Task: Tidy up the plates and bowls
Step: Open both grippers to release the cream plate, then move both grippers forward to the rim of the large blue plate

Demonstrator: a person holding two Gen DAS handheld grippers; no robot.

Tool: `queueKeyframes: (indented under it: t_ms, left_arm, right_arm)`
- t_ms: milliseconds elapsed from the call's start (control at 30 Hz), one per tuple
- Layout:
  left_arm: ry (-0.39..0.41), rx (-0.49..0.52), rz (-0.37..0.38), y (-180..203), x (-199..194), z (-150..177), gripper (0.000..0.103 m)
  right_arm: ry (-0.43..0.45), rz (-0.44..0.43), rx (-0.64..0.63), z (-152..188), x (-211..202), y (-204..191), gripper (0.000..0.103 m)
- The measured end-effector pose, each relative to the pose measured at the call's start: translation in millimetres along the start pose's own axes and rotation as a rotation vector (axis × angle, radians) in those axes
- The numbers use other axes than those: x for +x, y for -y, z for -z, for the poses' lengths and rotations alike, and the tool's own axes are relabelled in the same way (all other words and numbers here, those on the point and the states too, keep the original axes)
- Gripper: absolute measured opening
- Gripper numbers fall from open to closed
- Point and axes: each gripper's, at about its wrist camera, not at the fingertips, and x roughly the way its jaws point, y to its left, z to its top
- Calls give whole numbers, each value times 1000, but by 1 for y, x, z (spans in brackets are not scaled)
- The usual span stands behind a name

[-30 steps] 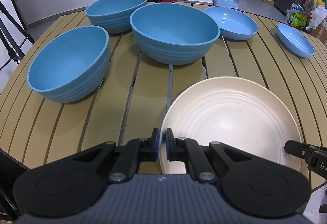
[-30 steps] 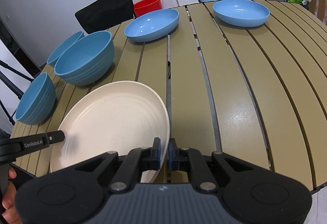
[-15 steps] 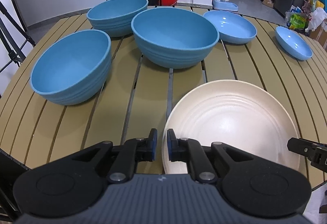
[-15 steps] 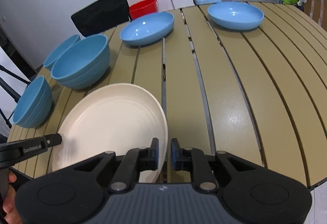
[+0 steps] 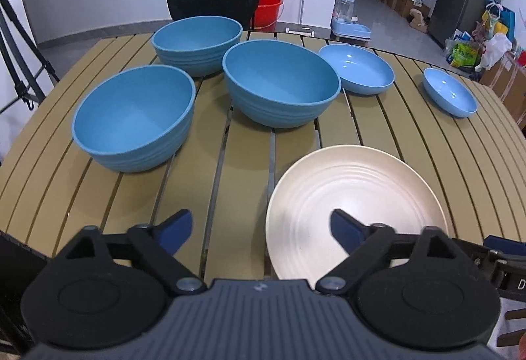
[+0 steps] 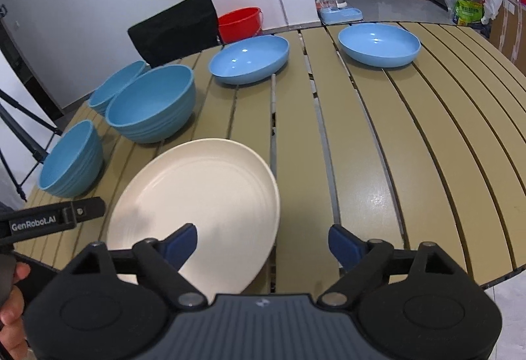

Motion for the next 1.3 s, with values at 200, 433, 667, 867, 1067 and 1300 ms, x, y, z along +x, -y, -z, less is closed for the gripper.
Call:
queueKeyframes:
  t_ms: [200,433,667,867,1067,1300]
  left_arm:
    - [11,-17,25,-9,-18,5,103]
    - [31,-18,23,-14,-35,8,103]
    - [42,-13,26,-14,-47,12,103]
    - [63,-16,31,-16,-62,12,103]
    - [79,-12,41,-13,-76,12,103]
    - [81,4,54,-5,-88,2,103]
  right_arm:
    - [25,13,-12,3,-19,-8,103]
    - [30,43,-23,8,-34,-15,103]
    - [42,59,-41,12,-48,-21,103]
    - [57,70,-47,15,-62,-23,103]
    - [73,80,-54,17,-76,-23,103]
    - [79,95,-62,12,-91,-24,103]
